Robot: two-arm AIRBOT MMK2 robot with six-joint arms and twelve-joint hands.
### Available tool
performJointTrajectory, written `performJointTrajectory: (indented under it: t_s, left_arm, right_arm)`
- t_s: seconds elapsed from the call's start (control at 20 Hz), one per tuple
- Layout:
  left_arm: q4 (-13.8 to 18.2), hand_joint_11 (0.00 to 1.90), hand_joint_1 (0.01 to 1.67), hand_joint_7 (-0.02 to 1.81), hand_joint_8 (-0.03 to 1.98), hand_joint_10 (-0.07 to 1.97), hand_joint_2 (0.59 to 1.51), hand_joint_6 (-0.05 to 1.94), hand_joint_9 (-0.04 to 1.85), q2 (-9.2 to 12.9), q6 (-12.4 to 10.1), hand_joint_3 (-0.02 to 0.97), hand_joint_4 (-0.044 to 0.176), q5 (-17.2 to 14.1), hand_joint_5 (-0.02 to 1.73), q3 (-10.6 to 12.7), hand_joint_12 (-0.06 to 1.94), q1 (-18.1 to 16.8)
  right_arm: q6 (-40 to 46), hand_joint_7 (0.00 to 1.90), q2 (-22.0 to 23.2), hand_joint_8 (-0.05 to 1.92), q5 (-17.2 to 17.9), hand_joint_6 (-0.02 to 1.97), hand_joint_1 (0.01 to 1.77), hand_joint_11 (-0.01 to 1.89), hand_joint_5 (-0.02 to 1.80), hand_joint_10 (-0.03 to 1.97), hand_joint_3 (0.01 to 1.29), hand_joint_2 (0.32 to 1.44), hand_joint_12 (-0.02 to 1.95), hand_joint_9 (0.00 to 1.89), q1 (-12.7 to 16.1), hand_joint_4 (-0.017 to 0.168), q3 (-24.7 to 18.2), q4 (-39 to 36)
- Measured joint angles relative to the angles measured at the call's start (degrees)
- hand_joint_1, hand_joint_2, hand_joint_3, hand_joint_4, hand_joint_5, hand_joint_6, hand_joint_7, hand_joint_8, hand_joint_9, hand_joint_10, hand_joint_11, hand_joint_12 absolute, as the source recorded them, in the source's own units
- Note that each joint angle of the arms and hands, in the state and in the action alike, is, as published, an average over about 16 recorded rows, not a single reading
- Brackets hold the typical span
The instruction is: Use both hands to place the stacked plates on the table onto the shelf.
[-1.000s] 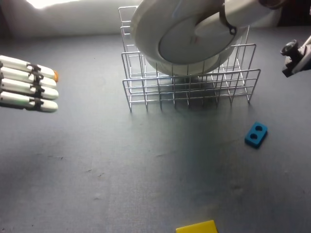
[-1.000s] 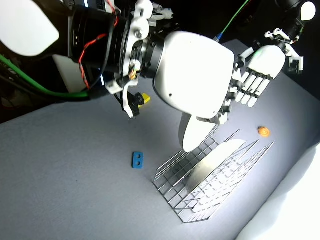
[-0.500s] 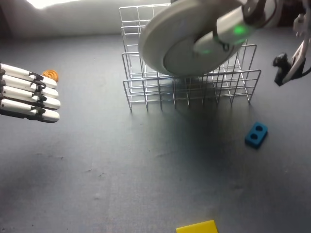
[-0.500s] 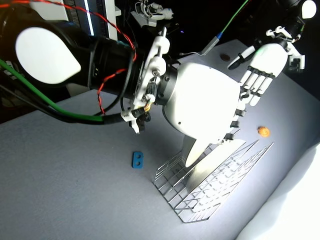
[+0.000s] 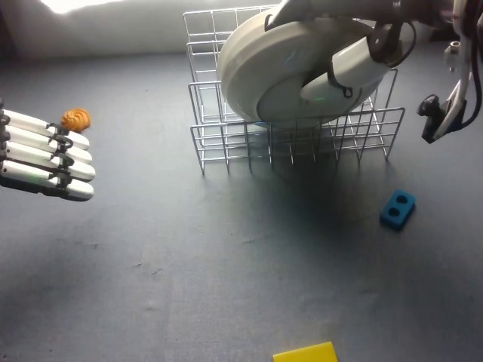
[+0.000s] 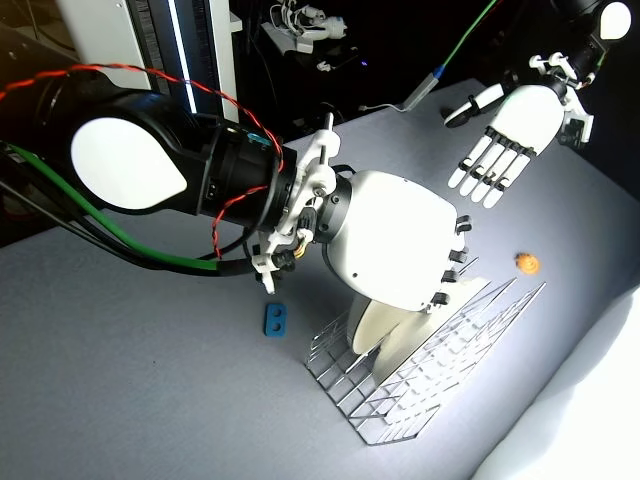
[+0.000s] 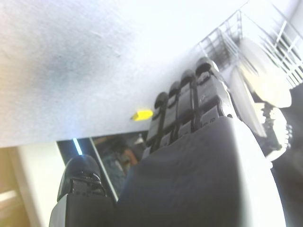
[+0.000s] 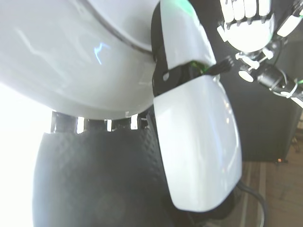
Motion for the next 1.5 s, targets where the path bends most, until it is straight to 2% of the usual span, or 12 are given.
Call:
performJointTrajectory:
  t_s: [0.2,0.65,0.8,1.0,1.4,1.5]
  left_arm:
    - [0.42,0.02,0.01,0.01,-0.01,0.01,1.108,0.01,0.02,-0.11,-1.68,0.019,0.003,-0.38,0.02,-0.05,0.01,-0.18]
    - [0.83,0.02,0.01,0.01,-0.01,0.01,1.108,0.01,0.02,-0.27,-4.06,0.019,0.0,-1.09,0.02,0.04,0.01,-0.91]
    - [0.91,0.02,0.01,0.02,-0.01,0.01,1.109,0.01,0.02,-0.29,-4.36,0.019,0.0,-1.34,0.02,0.19,0.01,-1.12]
    - [1.03,0.02,0.02,0.02,-0.01,0.01,1.112,0.01,0.02,-0.32,-4.49,0.02,-0.001,-1.7,0.02,0.37,0.01,-1.24]
    - [1.14,0.02,0.02,0.02,-0.01,0.01,1.115,0.01,0.02,-0.32,-4.53,0.019,-0.003,-2.32,0.02,0.41,0.01,-1.25]
    - [1.15,0.02,0.02,0.02,-0.01,0.01,1.114,0.01,0.02,-0.32,-4.53,0.019,-0.004,-2.46,0.02,0.35,0.01,-1.25]
  right_arm:
    - [-0.55,1.0,-1.03,0.87,0.48,1.07,1.35,0.94,0.81,0.86,0.02,1.02,1.1,1.1,-0.78,-0.008,1.32,0.53]
    - [-1.17,0.98,-2.23,0.92,1.06,1.12,1.34,0.94,0.78,0.89,0.02,1.02,1.09,1.08,-2.31,-0.008,2.79,1.18]
    - [-1.31,0.97,-2.25,0.83,1.34,1.09,1.31,0.92,0.77,0.81,0.02,1.03,1.1,1.06,-2.66,-0.008,2.85,1.19]
    - [-1.15,0.98,-2.11,0.62,1.68,0.83,1.24,0.86,0.78,0.75,0.01,1.04,1.11,1.02,-2.52,-0.007,2.84,1.19]
    - [-0.64,1.02,0.11,0.15,2.18,0.29,1.05,0.73,0.82,0.23,0.01,1.05,1.13,1.03,0.04,-0.004,0.72,1.21]
    - [-0.82,1.03,1.22,0.06,2.19,0.15,1.0,0.7,0.83,0.16,0.01,1.05,1.13,1.03,0.92,-0.004,-0.34,1.22]
